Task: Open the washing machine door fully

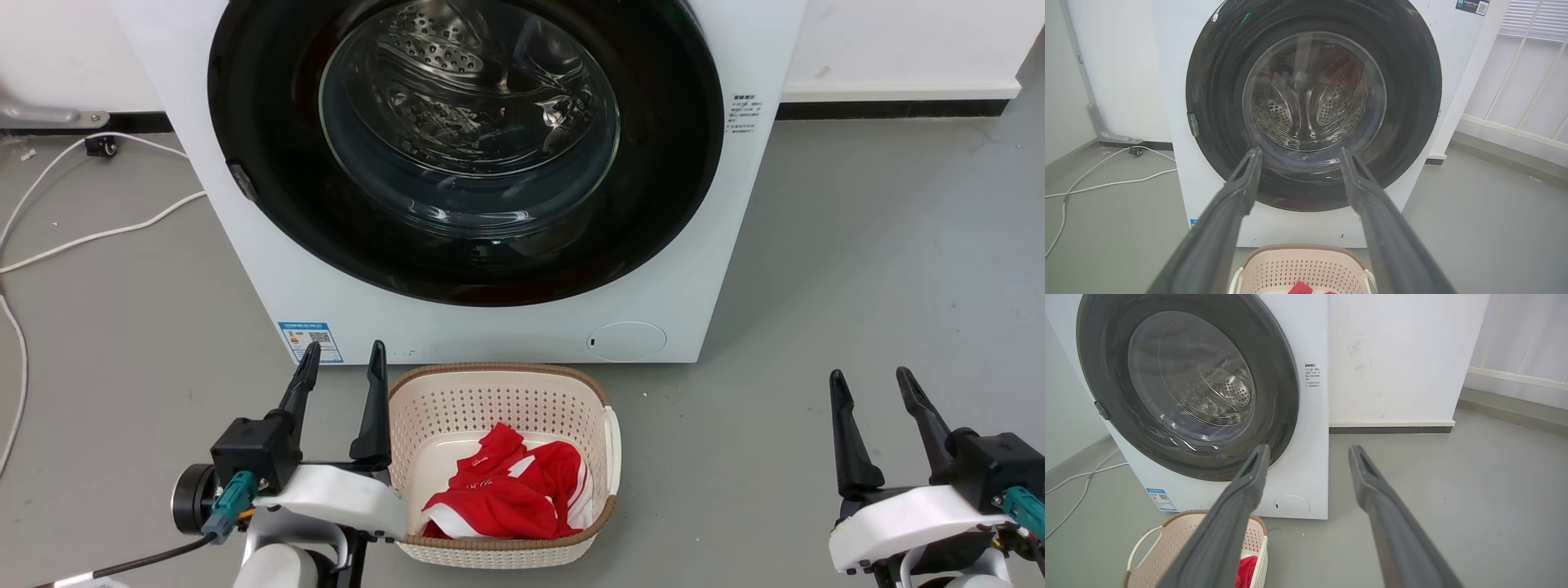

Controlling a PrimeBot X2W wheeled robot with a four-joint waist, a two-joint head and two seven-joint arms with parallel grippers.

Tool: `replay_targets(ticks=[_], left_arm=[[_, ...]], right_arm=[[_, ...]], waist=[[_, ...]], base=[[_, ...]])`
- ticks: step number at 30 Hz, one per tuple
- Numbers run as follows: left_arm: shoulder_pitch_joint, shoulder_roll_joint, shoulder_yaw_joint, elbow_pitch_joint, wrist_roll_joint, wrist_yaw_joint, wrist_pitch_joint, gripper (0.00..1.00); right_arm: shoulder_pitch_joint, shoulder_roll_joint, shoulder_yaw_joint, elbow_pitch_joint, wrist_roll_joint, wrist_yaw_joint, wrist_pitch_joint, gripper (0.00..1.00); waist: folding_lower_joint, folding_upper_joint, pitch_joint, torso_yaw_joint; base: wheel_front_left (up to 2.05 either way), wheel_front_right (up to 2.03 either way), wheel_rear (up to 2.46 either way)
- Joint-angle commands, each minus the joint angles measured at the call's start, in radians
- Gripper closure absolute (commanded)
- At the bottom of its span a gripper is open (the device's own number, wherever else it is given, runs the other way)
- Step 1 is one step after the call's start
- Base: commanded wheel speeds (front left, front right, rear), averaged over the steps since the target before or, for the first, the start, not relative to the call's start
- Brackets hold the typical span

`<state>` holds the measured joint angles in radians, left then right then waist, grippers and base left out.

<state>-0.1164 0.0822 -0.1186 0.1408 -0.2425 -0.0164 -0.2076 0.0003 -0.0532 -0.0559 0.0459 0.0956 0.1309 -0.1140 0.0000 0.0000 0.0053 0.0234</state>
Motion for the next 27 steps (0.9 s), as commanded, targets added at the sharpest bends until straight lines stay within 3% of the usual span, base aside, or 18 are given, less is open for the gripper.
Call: replay_targets(ticks=[1,27], left_arm=[[-0.017,0.003,-0.002,-0.003,0.022,0.003,-0.011,0.00],[-0.012,-0.007,-0.007,0.001,0.188,0.013,-0.059,0.00]], right_arm=[[0.001,0.003,-0.002,-0.008,-0.013,0.000,-0.005,0.00],[0.023,0.005,-0.017,0.005,-0.124,0.000,-0.056,0.00]], waist=[[0.0000,0.0000,0.000,0.000],[0.0000,0.0000,0.001,0.009]], base=[[0.00,0.00,0.00],[0.00,0.00,0.00]])
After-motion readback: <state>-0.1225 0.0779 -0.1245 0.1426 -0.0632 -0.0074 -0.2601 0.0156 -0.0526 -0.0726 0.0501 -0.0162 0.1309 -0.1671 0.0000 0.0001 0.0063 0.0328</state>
